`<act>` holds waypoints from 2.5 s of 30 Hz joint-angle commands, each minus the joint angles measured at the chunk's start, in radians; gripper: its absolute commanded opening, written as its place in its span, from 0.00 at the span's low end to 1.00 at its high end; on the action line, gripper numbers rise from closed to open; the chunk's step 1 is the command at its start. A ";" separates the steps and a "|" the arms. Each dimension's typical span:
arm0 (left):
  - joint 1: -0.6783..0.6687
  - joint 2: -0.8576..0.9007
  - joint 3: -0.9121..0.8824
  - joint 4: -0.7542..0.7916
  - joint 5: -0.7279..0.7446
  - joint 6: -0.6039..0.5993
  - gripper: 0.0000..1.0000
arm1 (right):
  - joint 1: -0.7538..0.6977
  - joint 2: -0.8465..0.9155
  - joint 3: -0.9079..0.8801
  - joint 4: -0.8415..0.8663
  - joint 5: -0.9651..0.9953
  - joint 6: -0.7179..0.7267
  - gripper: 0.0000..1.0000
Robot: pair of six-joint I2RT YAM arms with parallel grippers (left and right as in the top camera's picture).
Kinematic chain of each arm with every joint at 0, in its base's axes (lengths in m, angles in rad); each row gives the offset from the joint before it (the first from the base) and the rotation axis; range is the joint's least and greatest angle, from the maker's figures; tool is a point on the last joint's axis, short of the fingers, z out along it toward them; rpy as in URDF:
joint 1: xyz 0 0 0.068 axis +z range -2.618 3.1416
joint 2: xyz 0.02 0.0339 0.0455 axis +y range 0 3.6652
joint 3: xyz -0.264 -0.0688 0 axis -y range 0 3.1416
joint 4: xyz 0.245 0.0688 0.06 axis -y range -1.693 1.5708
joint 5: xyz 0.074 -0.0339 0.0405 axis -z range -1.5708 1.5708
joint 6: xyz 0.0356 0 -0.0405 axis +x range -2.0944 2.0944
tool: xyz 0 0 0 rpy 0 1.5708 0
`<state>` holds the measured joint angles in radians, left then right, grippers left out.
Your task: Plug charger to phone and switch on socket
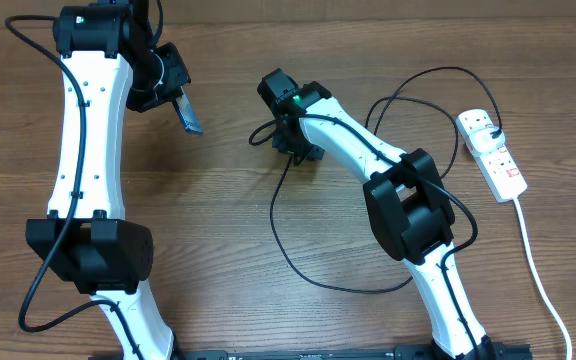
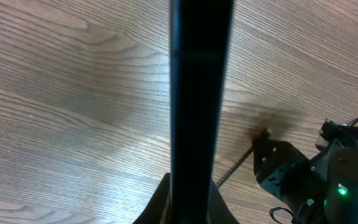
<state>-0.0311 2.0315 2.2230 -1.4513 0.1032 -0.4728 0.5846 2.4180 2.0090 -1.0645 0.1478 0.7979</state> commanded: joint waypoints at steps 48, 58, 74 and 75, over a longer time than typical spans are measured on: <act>-0.002 -0.003 0.011 0.126 0.425 0.236 0.04 | -0.134 -0.128 0.029 -0.048 -0.496 -0.293 0.04; 0.011 -0.003 0.011 0.378 0.848 0.250 0.04 | -0.152 -0.362 0.029 -0.106 -0.727 -0.555 0.04; 0.047 -0.003 0.011 0.594 1.181 0.129 0.04 | -0.116 -0.595 0.029 -0.183 -0.751 -0.650 0.04; 0.044 -0.003 0.011 0.592 1.180 0.129 0.04 | -0.105 -0.602 0.029 -0.179 -0.744 -0.650 0.04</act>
<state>0.0196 2.0315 2.2230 -0.8639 1.1995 -0.3271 0.4461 1.8778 2.0178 -1.2537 -0.5854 0.1658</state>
